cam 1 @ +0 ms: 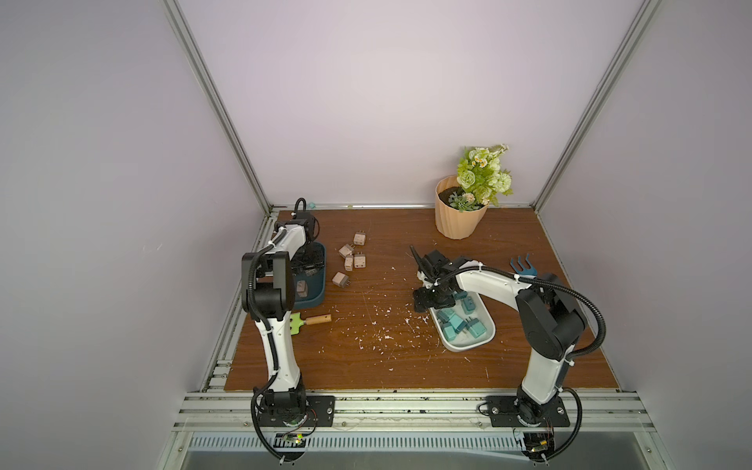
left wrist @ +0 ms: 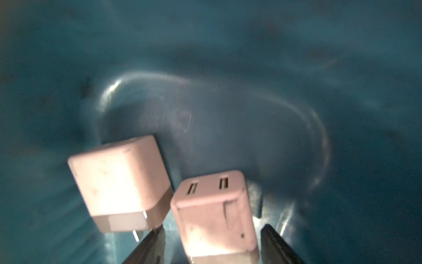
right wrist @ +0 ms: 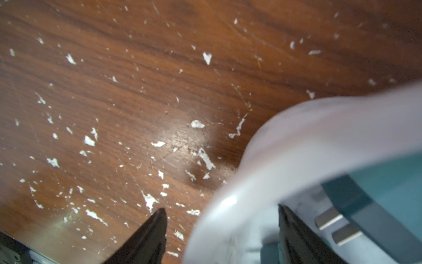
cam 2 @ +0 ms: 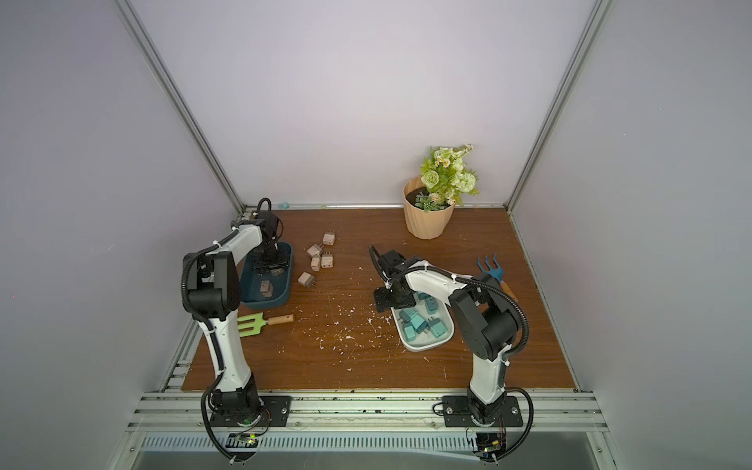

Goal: Place the plugs by color into the storage box
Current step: Place the plug in the storage box, then adjust the storage box at the center of the board.

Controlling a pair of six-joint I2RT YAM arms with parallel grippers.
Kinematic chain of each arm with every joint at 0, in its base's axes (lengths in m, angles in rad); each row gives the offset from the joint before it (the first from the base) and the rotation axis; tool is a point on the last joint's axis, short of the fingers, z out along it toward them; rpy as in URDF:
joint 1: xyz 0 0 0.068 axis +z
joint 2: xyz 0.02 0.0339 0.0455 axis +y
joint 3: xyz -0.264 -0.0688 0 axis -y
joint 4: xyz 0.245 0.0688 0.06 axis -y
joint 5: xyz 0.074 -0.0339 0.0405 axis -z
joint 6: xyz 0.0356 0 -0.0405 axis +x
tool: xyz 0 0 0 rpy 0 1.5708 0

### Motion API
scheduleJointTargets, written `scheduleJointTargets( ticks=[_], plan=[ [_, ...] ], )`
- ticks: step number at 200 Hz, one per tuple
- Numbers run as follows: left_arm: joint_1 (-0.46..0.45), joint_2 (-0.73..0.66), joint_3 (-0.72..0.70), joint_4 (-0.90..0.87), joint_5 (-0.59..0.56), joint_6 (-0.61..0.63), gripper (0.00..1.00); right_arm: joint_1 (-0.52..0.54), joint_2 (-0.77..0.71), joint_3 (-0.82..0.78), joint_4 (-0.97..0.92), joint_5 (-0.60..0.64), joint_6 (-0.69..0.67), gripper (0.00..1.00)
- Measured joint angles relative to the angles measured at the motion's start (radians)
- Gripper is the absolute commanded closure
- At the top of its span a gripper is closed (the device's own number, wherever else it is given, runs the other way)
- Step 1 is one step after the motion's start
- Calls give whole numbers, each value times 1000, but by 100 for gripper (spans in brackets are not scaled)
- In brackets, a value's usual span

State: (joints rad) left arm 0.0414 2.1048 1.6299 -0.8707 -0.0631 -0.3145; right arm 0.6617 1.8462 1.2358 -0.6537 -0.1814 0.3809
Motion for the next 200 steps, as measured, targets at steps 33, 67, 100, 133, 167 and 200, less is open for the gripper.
scheduleJointTargets(
  ticks=[33,67,100,133,167,200],
  plan=[
    [0,-103,-12,-11,17,-27,26,2,4,0,2,0,0,20],
    [0,-259,-14,-24,73,-122,20,11,11,9,1,0,0,20],
    [-43,-324,-45,-29,142,-284,17,19,28,31,0,0,-4,20],
    [-165,-278,-66,-31,164,-422,19,24,29,33,2,0,-6,20],
    [-220,-249,-95,-36,173,-568,20,24,28,29,5,0,-6,20],
    [-218,-245,-93,-35,154,-655,21,24,20,16,16,0,-6,20]
  ],
)
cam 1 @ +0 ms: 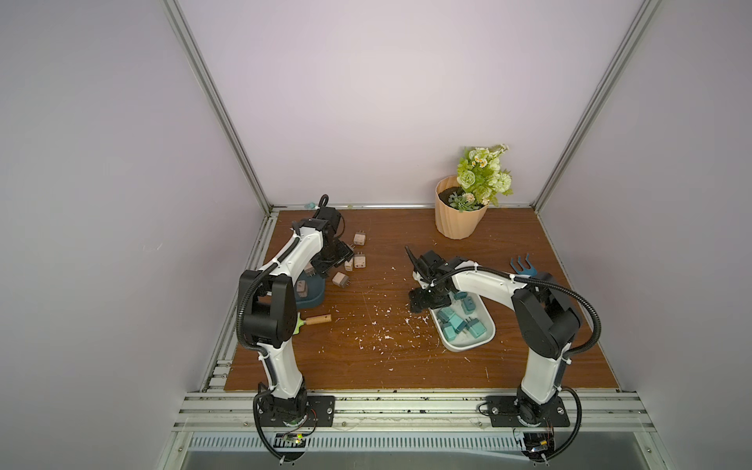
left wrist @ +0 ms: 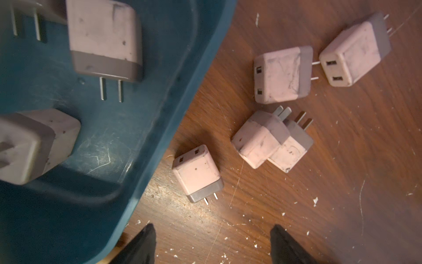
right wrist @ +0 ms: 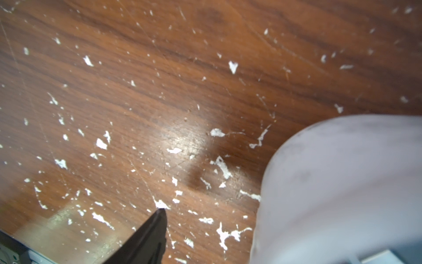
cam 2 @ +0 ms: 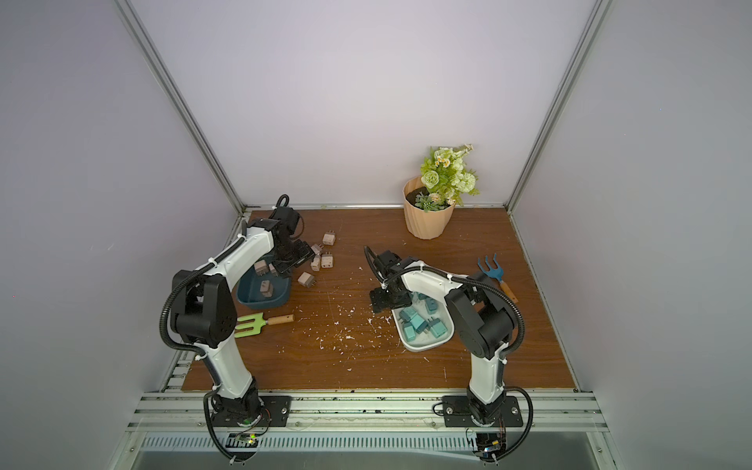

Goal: Place the plugs by color into the storage box
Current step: Adjust the storage box at the center of the board.

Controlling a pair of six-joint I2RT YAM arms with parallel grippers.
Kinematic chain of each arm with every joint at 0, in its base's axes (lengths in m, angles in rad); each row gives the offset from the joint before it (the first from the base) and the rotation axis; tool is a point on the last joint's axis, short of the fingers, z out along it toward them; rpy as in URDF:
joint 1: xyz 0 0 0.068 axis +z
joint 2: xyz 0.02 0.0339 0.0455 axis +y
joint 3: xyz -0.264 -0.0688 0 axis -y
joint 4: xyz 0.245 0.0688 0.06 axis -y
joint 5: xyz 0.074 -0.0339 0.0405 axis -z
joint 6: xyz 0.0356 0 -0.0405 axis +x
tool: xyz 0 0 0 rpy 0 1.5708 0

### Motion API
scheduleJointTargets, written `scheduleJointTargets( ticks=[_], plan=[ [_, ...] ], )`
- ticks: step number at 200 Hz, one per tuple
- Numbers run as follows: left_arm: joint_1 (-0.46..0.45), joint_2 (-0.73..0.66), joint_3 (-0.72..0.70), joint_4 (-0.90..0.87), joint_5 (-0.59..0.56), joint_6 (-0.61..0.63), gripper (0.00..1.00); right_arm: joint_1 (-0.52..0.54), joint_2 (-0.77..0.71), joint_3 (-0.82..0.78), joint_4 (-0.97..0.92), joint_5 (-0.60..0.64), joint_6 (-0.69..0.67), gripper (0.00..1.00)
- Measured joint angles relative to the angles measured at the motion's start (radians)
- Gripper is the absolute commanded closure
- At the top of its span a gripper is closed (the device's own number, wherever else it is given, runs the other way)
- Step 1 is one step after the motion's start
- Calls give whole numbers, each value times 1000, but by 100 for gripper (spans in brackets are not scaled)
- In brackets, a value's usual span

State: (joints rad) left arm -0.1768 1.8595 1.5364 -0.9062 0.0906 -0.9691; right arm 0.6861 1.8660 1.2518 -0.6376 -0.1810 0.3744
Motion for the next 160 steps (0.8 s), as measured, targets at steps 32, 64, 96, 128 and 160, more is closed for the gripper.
scheduleJointTargets(
  ticks=[32,64,96,128,160],
  plan=[
    [0,58,3,6,6,-31,21,0,-4,-6,3,1,0,20],
    [0,125,2,20,17,-38,22,0,-5,-7,4,3,-1,20],
    [0,140,2,30,18,-41,24,0,-7,-11,5,18,-6,20],
    [0,155,1,44,20,-42,29,0,-8,-11,4,19,-13,20],
    [0,159,-20,64,18,-41,31,0,-8,-11,3,20,-19,20]
  ],
)
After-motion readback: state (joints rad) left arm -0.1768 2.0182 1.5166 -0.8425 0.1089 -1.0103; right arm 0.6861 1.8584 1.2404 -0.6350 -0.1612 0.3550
